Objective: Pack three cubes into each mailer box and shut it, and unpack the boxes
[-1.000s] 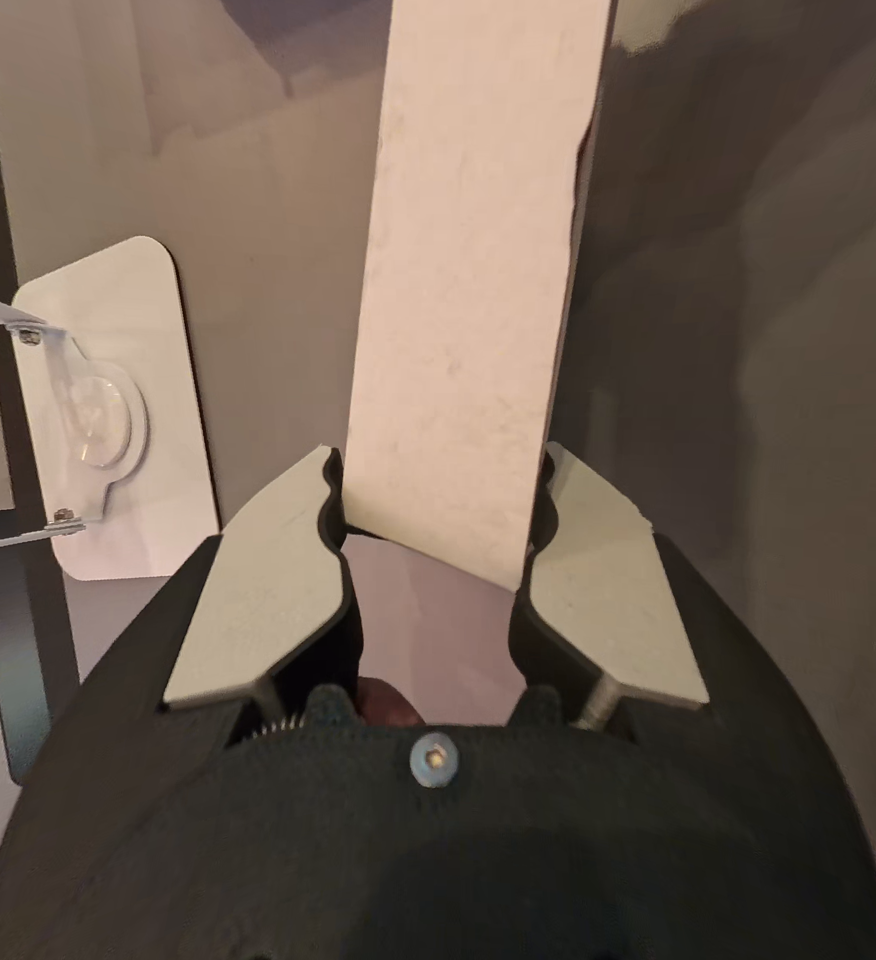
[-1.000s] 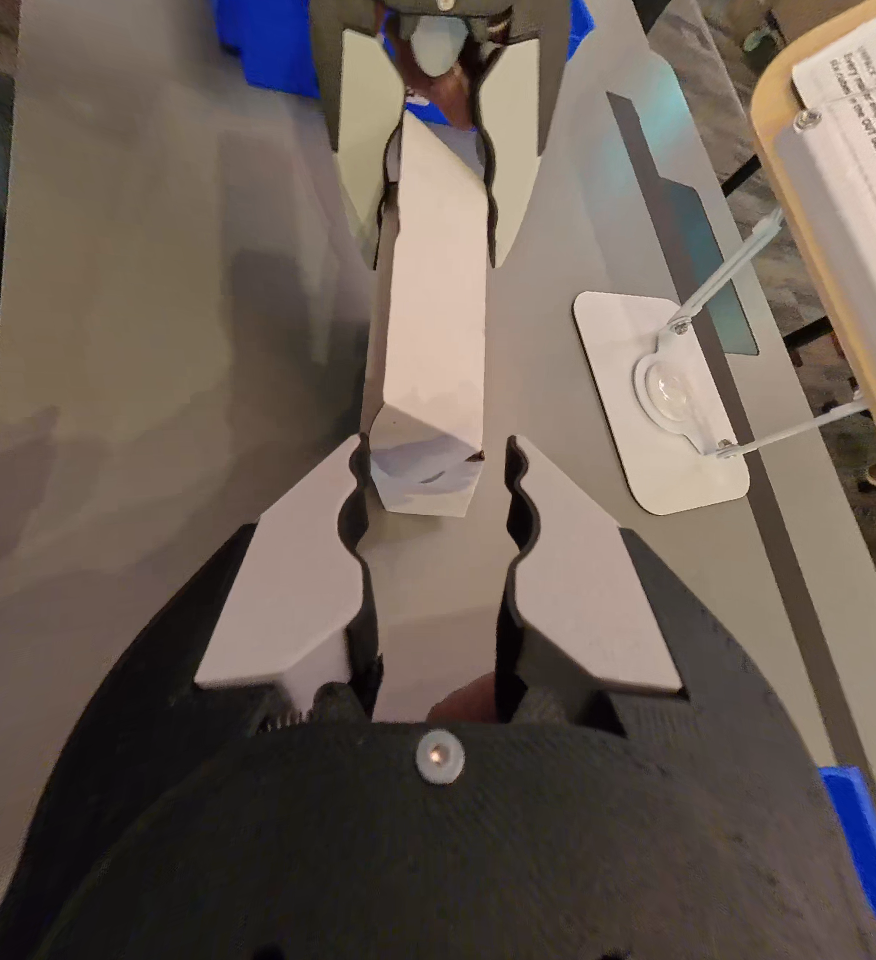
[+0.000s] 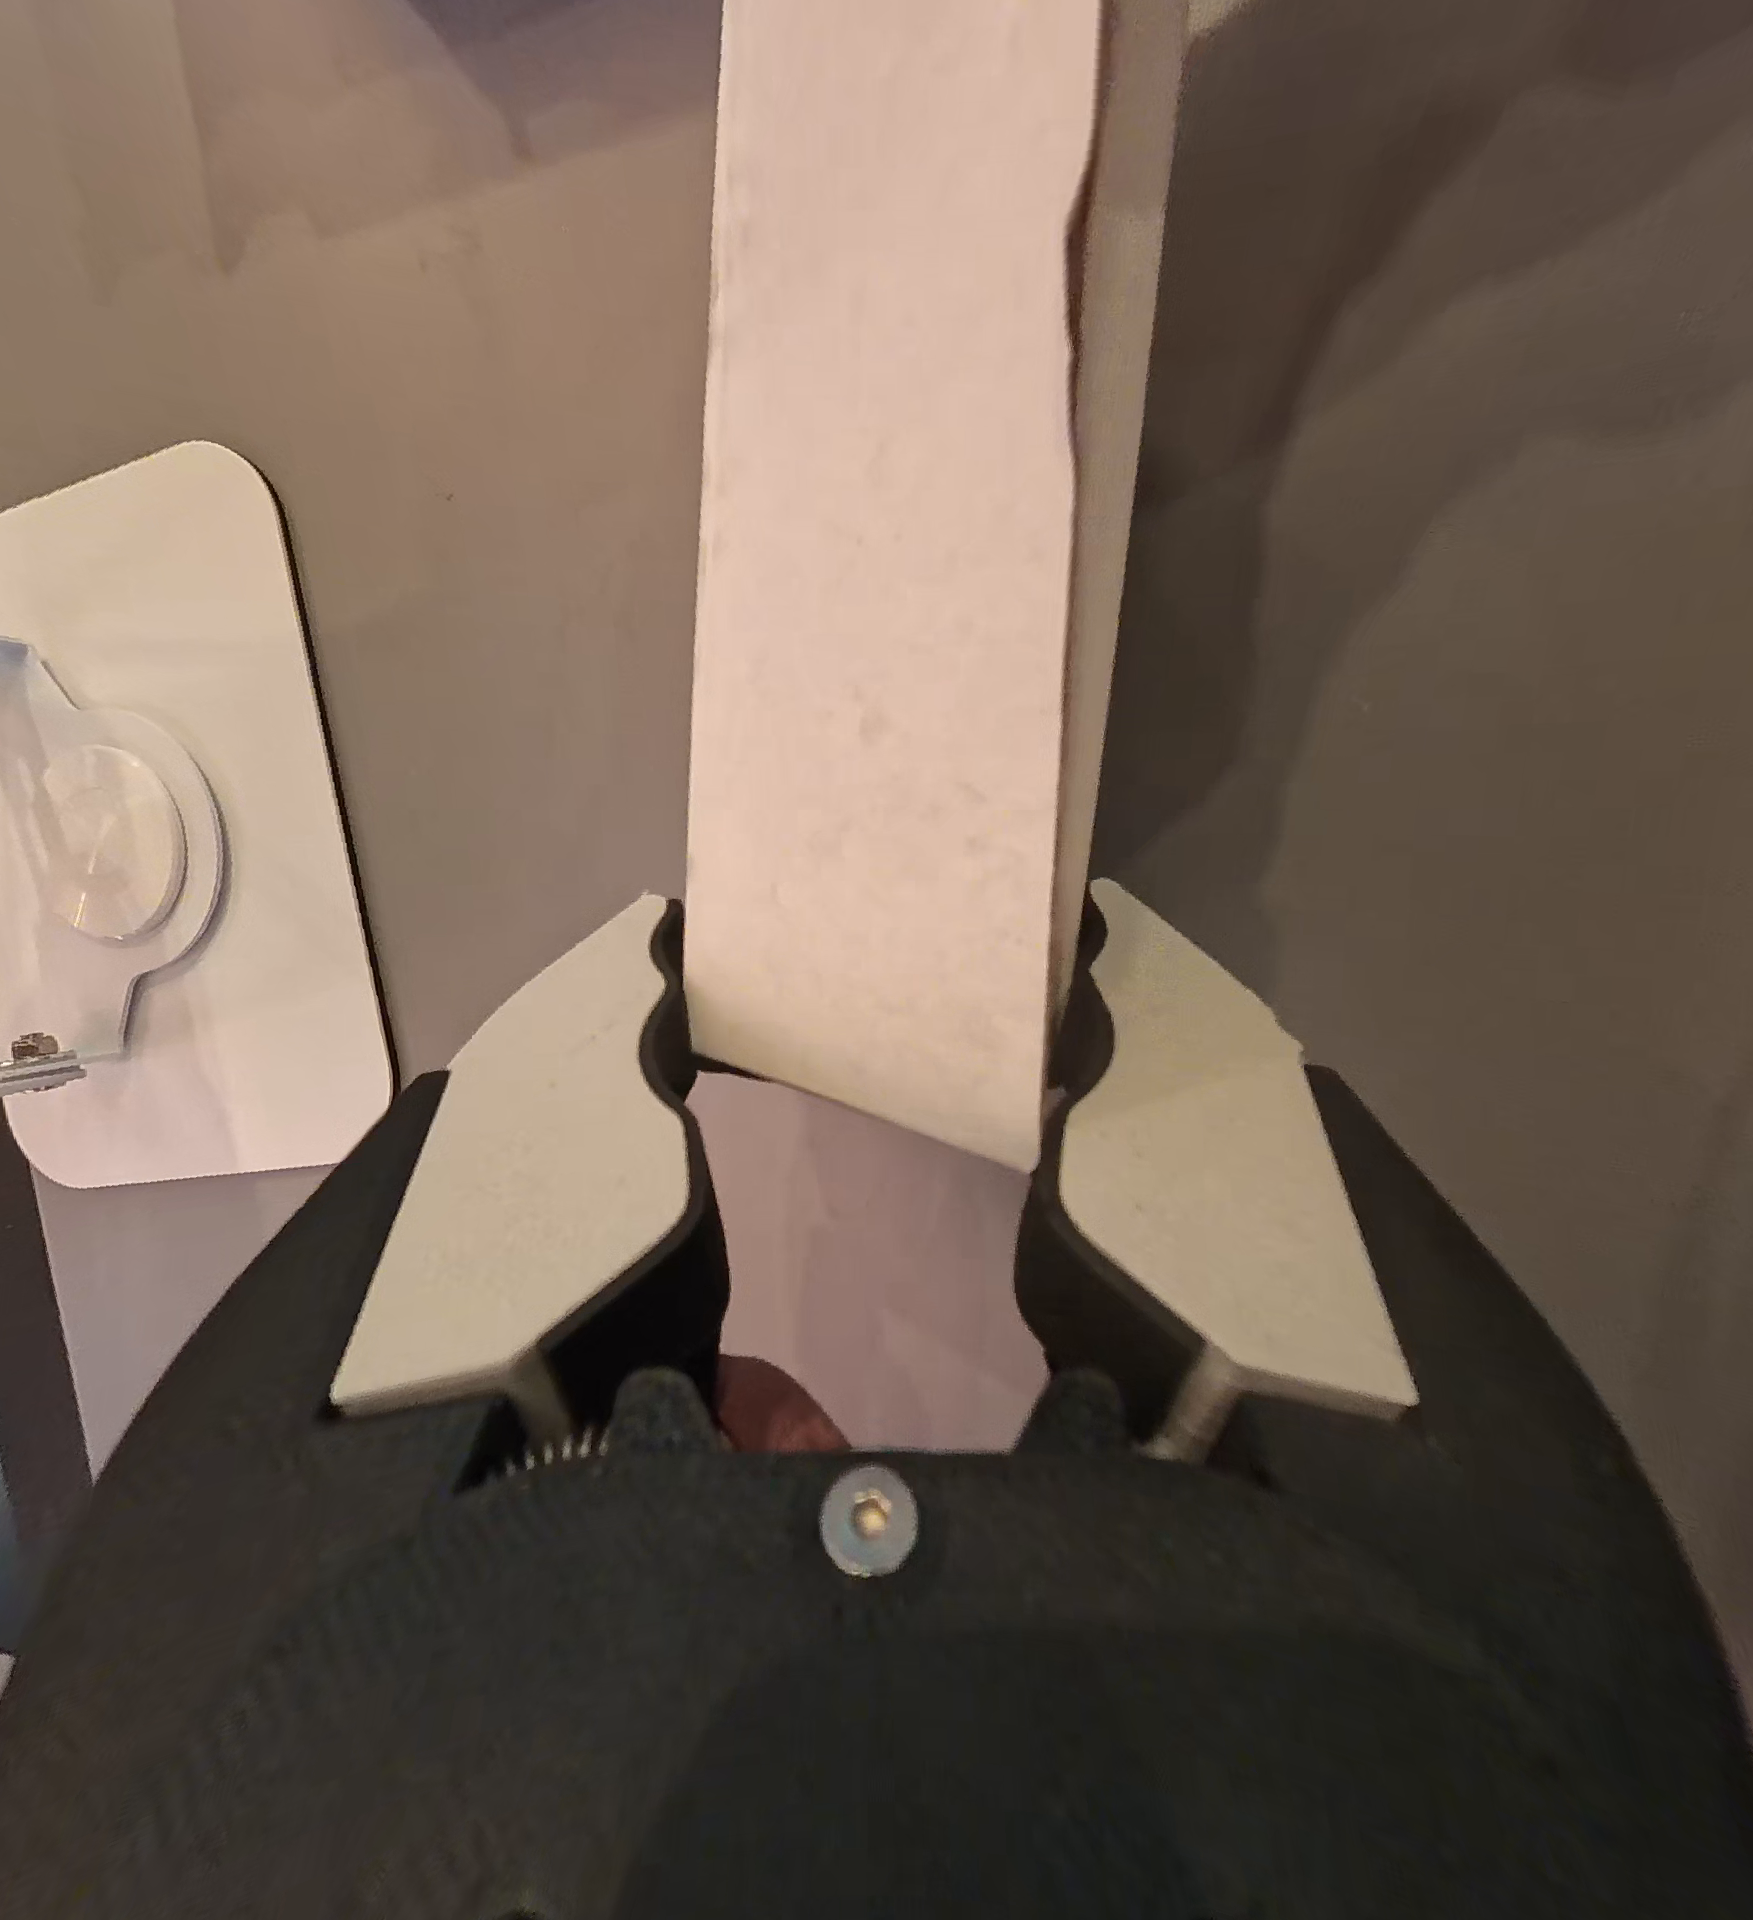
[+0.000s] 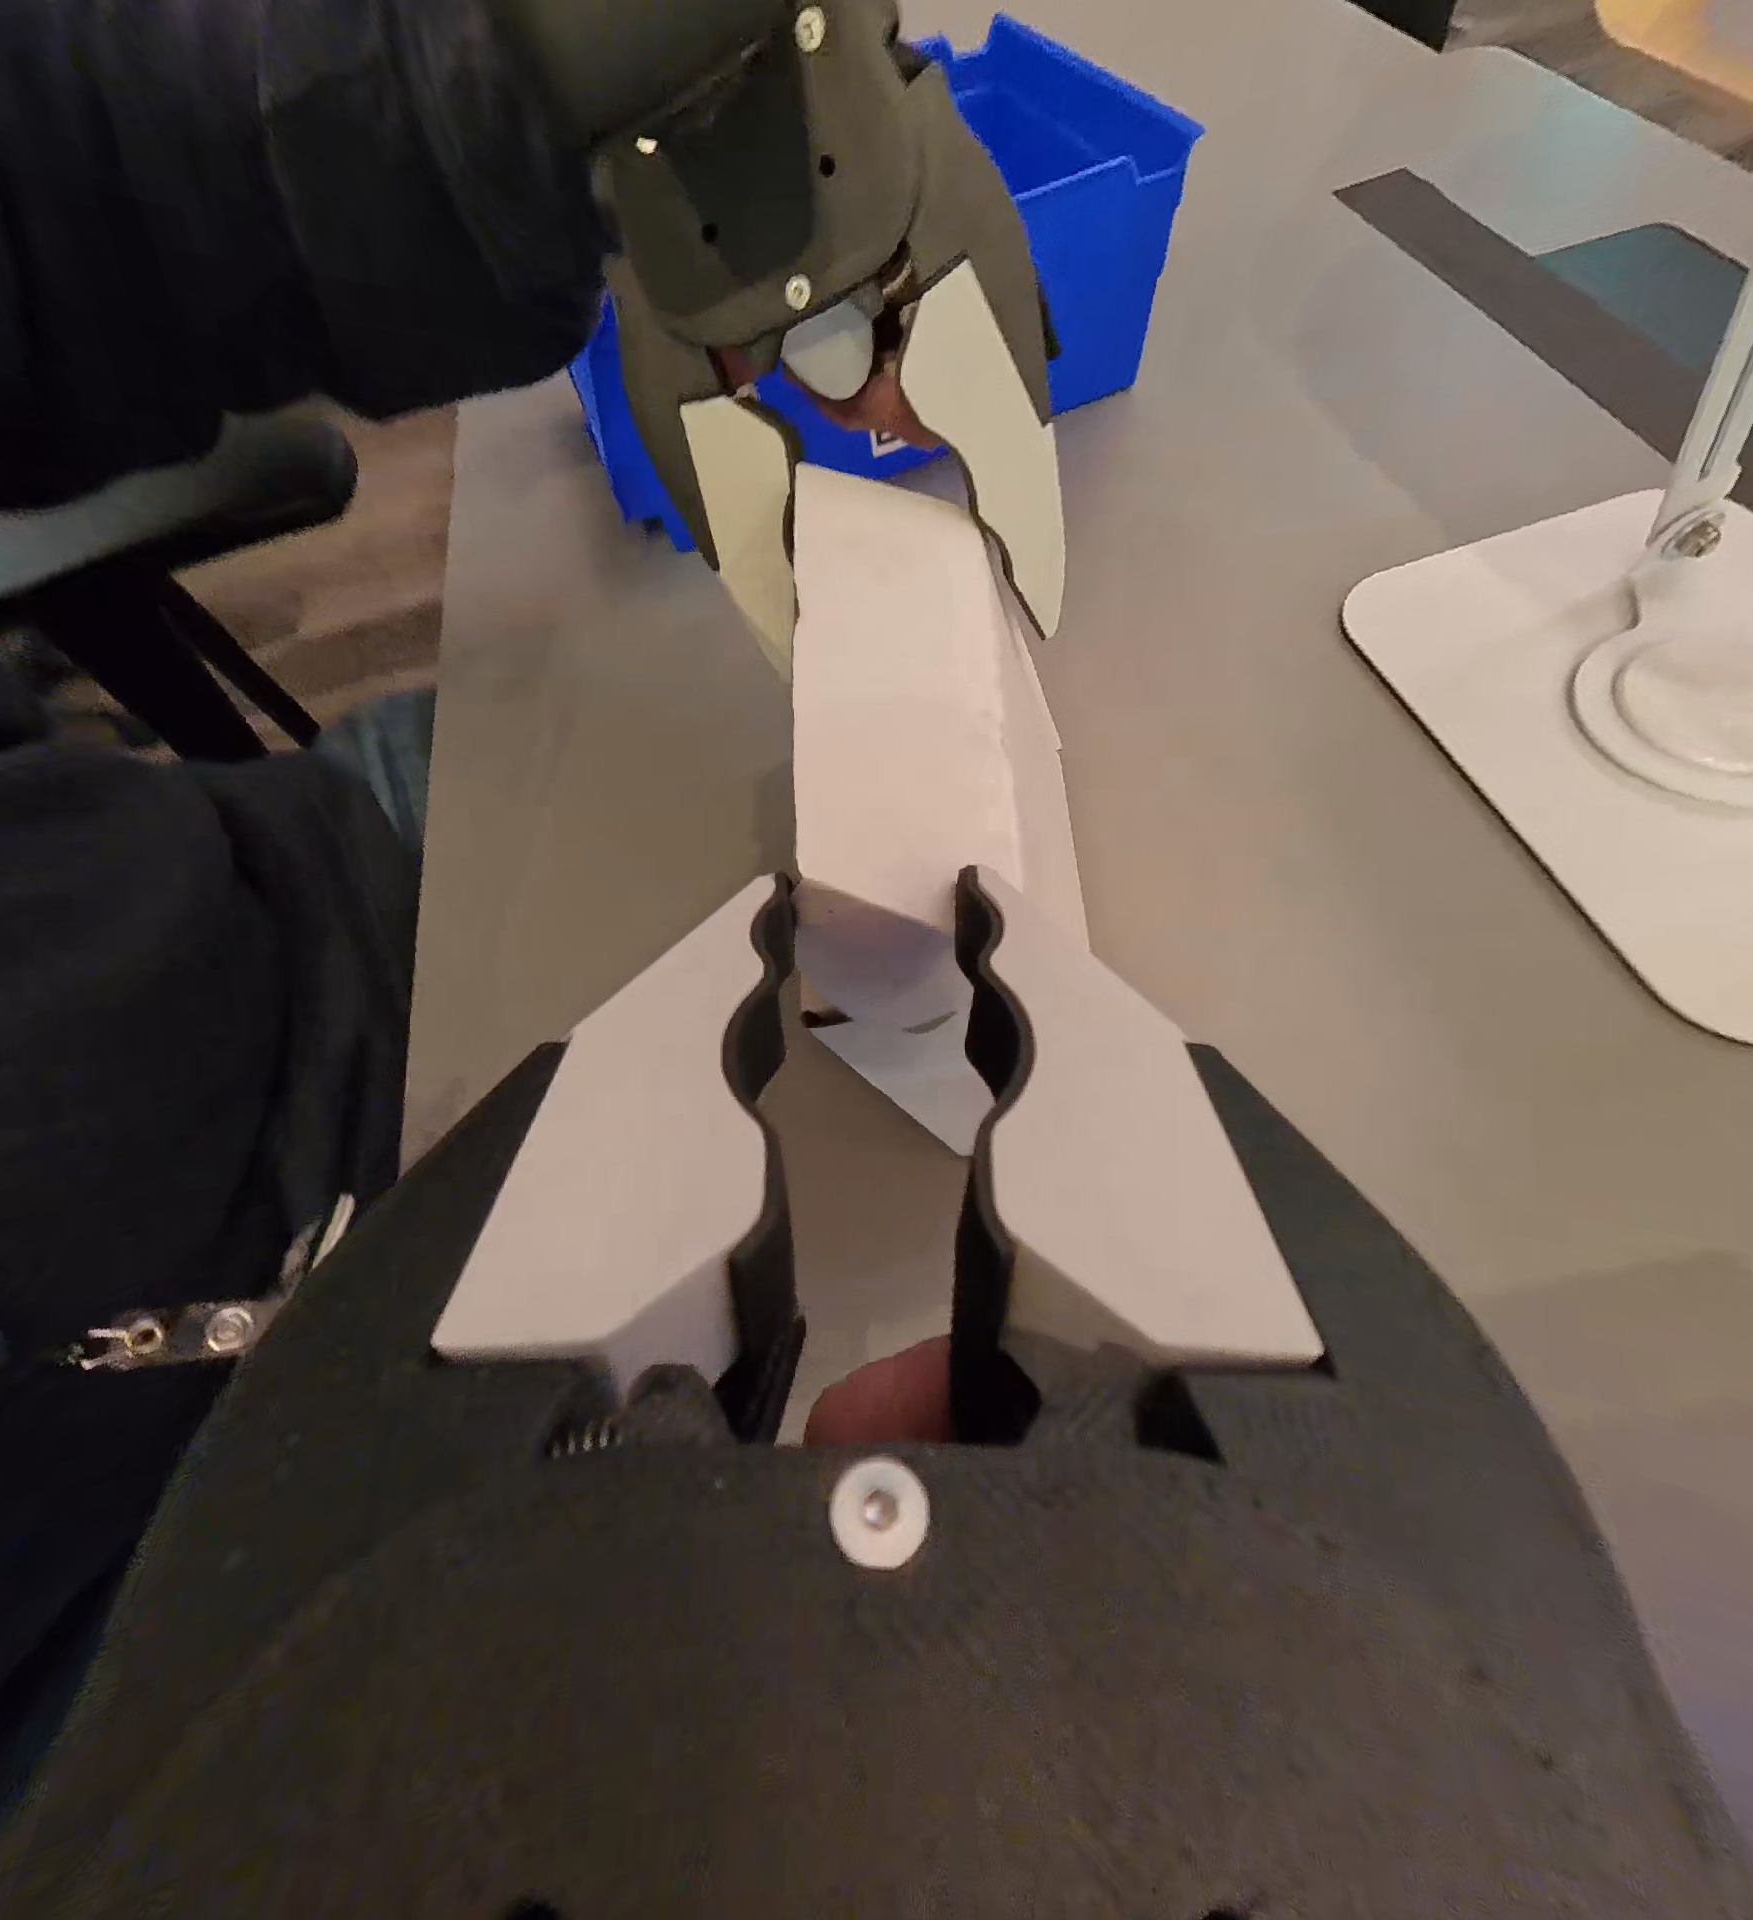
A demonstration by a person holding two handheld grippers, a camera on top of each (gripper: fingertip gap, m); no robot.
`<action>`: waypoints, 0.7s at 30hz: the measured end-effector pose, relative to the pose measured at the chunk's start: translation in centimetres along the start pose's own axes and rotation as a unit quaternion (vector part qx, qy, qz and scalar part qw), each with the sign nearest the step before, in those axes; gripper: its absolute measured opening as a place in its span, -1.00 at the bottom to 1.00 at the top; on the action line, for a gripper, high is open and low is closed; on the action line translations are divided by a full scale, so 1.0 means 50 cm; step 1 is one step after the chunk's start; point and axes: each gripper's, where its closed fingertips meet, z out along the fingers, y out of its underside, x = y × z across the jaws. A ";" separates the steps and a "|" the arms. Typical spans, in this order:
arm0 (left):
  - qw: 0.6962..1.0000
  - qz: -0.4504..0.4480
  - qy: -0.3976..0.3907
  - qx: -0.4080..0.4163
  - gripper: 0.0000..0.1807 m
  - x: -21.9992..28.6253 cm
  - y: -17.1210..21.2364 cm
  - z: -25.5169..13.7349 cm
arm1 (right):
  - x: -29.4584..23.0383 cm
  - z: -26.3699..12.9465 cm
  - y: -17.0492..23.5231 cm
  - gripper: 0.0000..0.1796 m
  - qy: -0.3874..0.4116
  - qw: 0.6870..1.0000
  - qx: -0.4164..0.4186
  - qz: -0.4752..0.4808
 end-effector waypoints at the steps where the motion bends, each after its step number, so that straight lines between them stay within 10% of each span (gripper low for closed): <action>1: 1.000 -0.002 0.001 0.001 -0.24 -0.001 0.001 0.000 | 0.003 0.000 -0.002 -0.68 0.001 1.000 0.007 0.014; 21: 1.000 -0.008 0.004 0.003 -0.25 0.000 -0.002 0.001 | -0.001 0.002 0.008 -0.72 0.038 0.997 -0.017 -0.069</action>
